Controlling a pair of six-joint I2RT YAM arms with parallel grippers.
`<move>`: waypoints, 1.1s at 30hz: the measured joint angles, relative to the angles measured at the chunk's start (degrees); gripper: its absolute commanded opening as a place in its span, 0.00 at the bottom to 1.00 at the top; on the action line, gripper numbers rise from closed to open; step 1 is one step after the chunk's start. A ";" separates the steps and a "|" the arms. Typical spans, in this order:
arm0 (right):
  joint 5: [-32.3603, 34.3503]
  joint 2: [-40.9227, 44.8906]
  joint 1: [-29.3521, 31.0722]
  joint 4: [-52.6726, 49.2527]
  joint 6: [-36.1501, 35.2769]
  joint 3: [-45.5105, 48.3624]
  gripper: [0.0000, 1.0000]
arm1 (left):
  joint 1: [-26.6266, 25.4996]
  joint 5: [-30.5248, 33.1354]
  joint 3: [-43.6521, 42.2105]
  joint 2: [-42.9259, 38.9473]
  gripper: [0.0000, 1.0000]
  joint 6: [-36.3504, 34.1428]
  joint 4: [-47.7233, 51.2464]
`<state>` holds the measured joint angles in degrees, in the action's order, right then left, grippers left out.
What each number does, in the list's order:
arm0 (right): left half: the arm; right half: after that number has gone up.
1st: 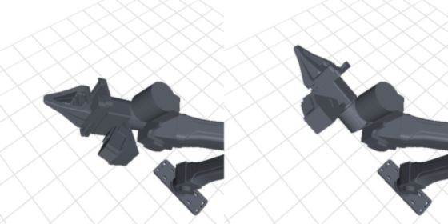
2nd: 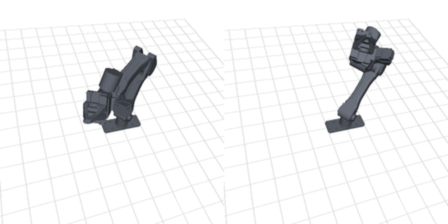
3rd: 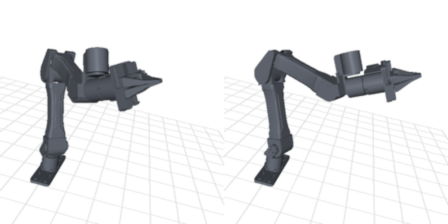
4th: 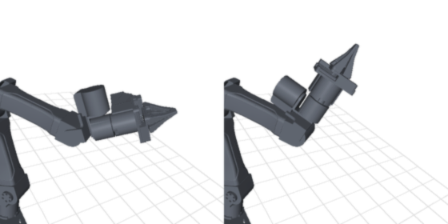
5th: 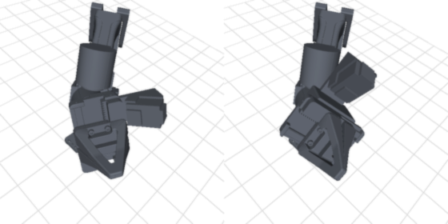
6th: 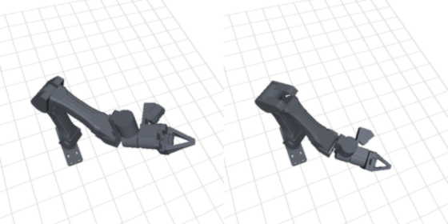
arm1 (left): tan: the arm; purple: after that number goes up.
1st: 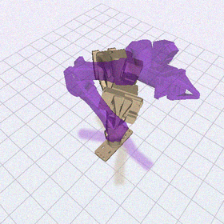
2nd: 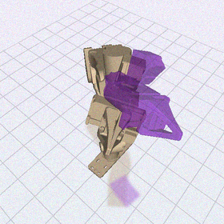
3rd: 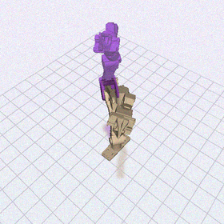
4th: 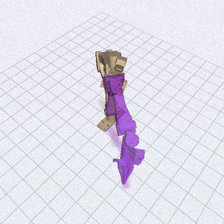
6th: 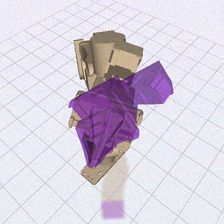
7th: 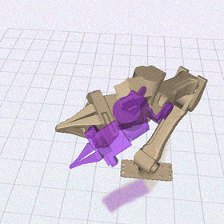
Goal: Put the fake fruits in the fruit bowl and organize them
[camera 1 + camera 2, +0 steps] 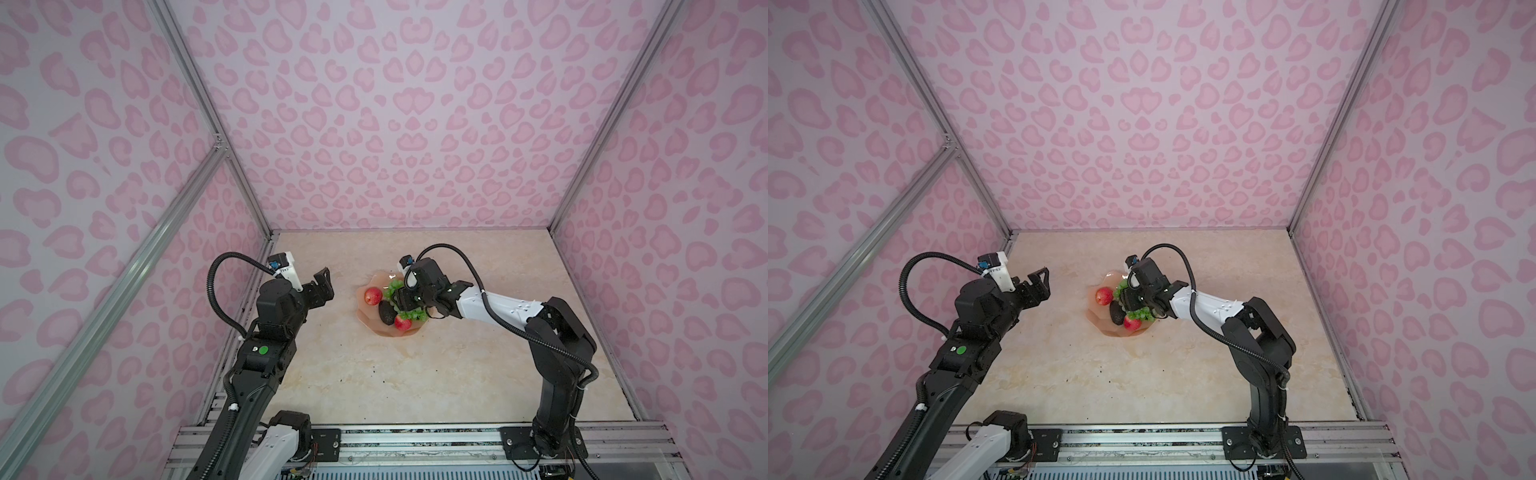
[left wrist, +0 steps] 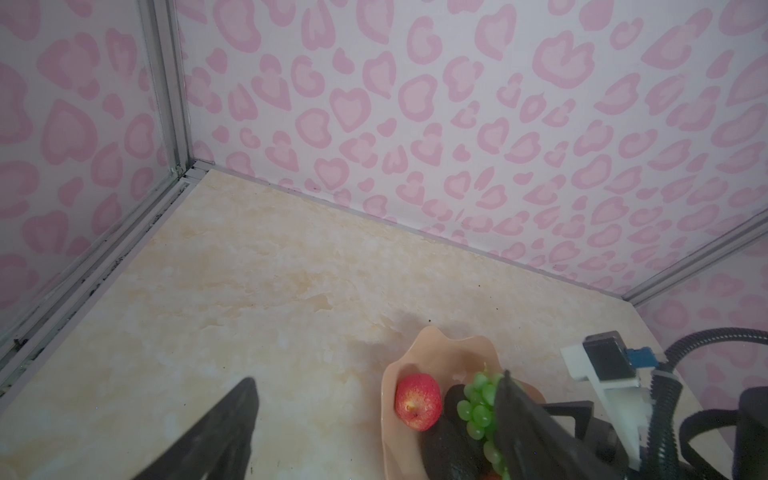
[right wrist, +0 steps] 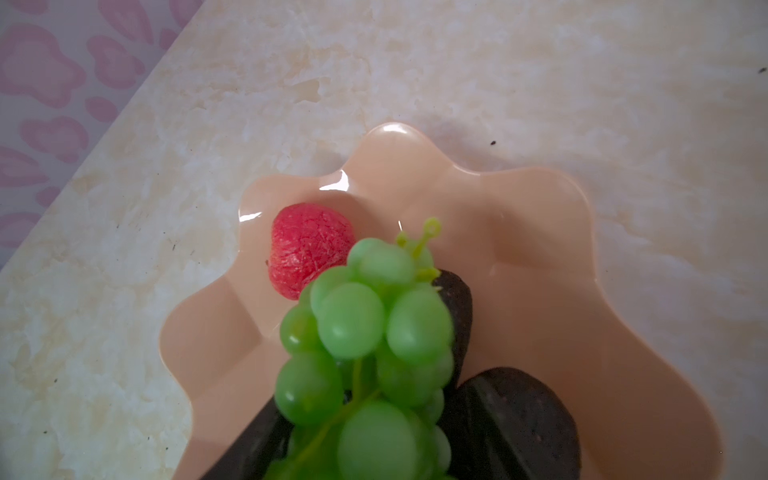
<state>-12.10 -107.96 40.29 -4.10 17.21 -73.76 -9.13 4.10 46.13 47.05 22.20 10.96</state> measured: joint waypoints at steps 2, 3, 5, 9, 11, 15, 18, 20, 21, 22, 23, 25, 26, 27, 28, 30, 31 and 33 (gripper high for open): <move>-2.40 -0.20 -1.27 2.75 1.20 0.61 0.97 | 0.11 0.04 -0.15 -0.02 0.90 -0.20 0.20; -3.65 -0.28 -1.90 4.42 1.73 0.94 0.98 | 0.17 0.07 -0.17 -0.02 0.90 -0.22 0.35; -5.84 -0.31 -2.73 6.75 2.34 1.33 0.98 | 0.28 0.17 -0.17 0.02 0.90 -0.42 0.61; -8.79 0.35 -2.95 9.70 2.93 1.60 0.98 | 0.42 0.17 -0.20 0.24 0.91 -0.85 1.07; -10.56 1.57 -3.23 11.98 3.50 2.78 0.98 | 0.48 0.17 -0.37 0.28 0.91 -1.16 0.98; -12.33 6.88 -5.84 16.94 5.60 7.85 0.98 | 0.70 0.22 -1.27 0.72 0.94 -1.79 0.70; -9.92 14.16 -8.48 17.35 4.48 11.72 0.98 | 0.83 0.39 -3.02 1.49 0.96 -3.78 -2.14; -5.33 19.78 -9.90 16.33 1.62 13.88 0.98 | 0.83 0.92 -5.79 1.86 1.00 -5.60 -6.32; -2.49 22.60 -10.43 15.72 0.04 15.13 0.98 | 0.83 1.51 -8.04 1.84 0.97 -6.47 -8.81; 0.70 25.55 -10.95 14.80 -1.70 16.63 0.98 | 0.83 2.23 -10.38 1.84 0.97 -7.41 -11.34; 3.13 27.74 -11.63 14.21 -3.23 18.10 0.98 | 0.85 2.80 -12.35 1.86 0.98 -8.13 -13.57; 8.96 32.39 -13.79 12.70 -5.92 22.32 0.98 | 1.29 4.85 -16.44 3.06 0.98 -10.14 -18.69; 11.72 34.58 -15.45 12.26 -6.49 24.83 0.98 | 1.68 5.51 -17.35 4.13 0.98 -10.45 -20.37; 14.58 36.87 -17.33 11.85 -7.21 27.69 0.98 | 2.49 6.34 -18.40 5.90 0.97 -11.13 -22.71; 17.38 39.34 -19.39 11.78 -7.69 31.08 0.98 | 3.28 7.08 -19.28 7.58 0.98 -11.54 -24.55; 22.12 43.80 -22.80 12.39 -8.61 37.62 0.98 | 4.68 8.35 -21.16 10.64 0.98 -11.63 -28.57; 23.47 45.97 -24.41 13.57 -9.35 41.16 0.98 | 5.55 8.57 -22.27 12.31 0.98 -11.74 -31.08; 26.23 48.87 -27.45 16.81 -10.49 46.97 0.98 | 6.95 8.76 -24.11 15.45 0.98 -11.74 -35.28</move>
<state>14.13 -59.09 12.84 12.71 6.72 -26.79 -2.17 12.86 22.02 62.50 10.46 -24.32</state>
